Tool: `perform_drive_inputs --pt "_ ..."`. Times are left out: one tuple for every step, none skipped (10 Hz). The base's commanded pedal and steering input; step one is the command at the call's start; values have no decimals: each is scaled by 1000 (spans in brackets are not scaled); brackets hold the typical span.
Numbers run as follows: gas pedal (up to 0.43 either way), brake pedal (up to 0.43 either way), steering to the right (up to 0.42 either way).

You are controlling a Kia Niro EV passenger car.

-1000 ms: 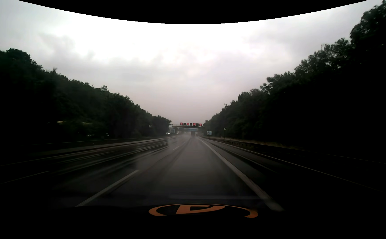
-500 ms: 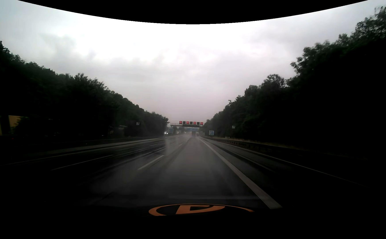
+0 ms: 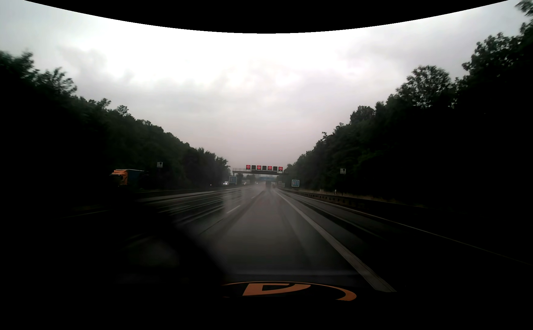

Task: Follow the waypoints while adhering to traffic rules and regulations

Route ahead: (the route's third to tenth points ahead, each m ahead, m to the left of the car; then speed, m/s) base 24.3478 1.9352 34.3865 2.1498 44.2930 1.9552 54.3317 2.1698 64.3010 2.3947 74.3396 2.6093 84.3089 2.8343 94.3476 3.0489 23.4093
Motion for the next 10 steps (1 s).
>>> perform_drive_inputs --pt "0 0 -2" --pt "0 0 -3" --pt "0 0 -4" --pt "0 0 -4" --pt "0 0 -4" --pt "8 0 -4" --pt "28 0 -4" --pt "47 0 -4" --pt "59 0 -4" --pt "59 0 -4"
